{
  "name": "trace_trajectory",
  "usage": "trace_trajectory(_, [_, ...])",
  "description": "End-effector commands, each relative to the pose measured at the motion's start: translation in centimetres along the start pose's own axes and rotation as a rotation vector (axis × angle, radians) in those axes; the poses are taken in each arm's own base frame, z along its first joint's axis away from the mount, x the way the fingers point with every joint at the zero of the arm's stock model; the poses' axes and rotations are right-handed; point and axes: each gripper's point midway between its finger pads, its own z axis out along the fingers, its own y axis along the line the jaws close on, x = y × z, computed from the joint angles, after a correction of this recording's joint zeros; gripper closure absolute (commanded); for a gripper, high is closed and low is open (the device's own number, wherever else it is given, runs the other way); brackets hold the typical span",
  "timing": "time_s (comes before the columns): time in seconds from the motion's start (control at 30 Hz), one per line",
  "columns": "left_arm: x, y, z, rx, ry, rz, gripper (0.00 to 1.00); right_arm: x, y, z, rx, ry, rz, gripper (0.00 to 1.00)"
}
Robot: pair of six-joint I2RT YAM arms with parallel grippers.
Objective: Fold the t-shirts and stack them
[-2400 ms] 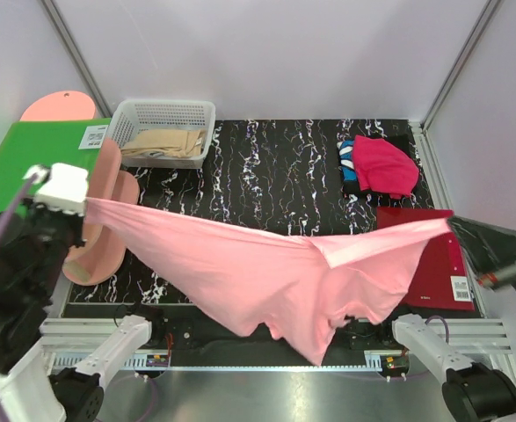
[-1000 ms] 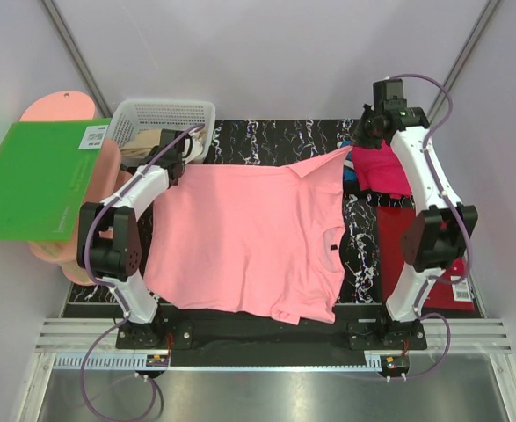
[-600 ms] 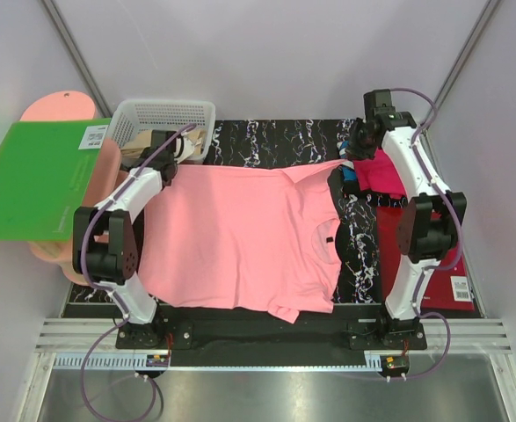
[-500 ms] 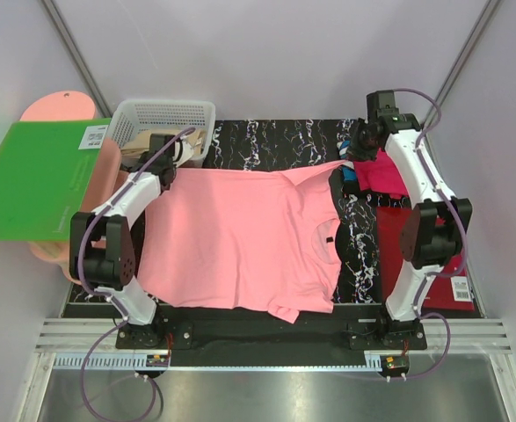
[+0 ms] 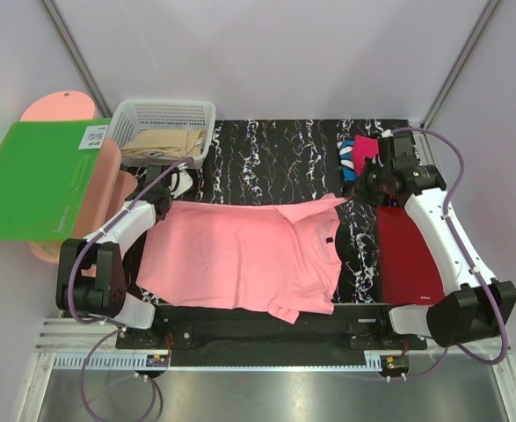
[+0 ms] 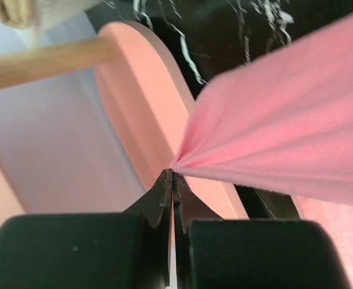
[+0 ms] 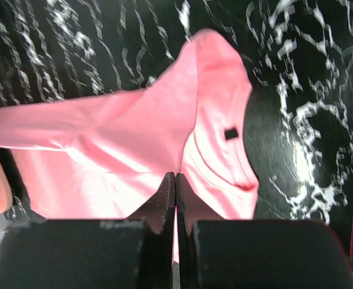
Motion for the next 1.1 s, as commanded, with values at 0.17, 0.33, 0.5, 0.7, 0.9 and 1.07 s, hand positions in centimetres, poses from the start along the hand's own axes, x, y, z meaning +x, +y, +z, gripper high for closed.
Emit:
trace_trajectory(0.17, [1.0,-2.0,-0.7,0.042,-0.032,-0.060,1.00,6.4,-3.4,1.4,0.055,0.111,0.057,1.00])
trace_trajectory(0.33, [2.9,-5.4,-1.3,0.147,-0.002,-0.063,0.75,8.8,-4.0,1.7,0.046,0.169,0.089,0.87])
trace_trajectory(0.5, [1.8,-4.6,-4.2,0.207,-0.072,-0.114,0.45,6.8,-2.1,0.2,0.002,0.139,0.082,0.73])
trace_trajectory(0.7, [-2.1,-0.5,-7.7,0.227,-0.180,-0.207,0.34,4.0,-0.1,1.6,-0.035,0.106,0.079,0.73])
trace_trajectory(0.9, [-6.3,-2.5,-6.2,0.325,-0.181,-0.217,0.39,5.5,-0.5,10.9,0.016,0.246,0.118,0.83])
trace_trajectory(1.07, [-7.6,-4.1,-3.1,0.370,-0.132,-0.220,0.46,6.5,-0.3,14.6,0.049,0.295,0.101,0.86])
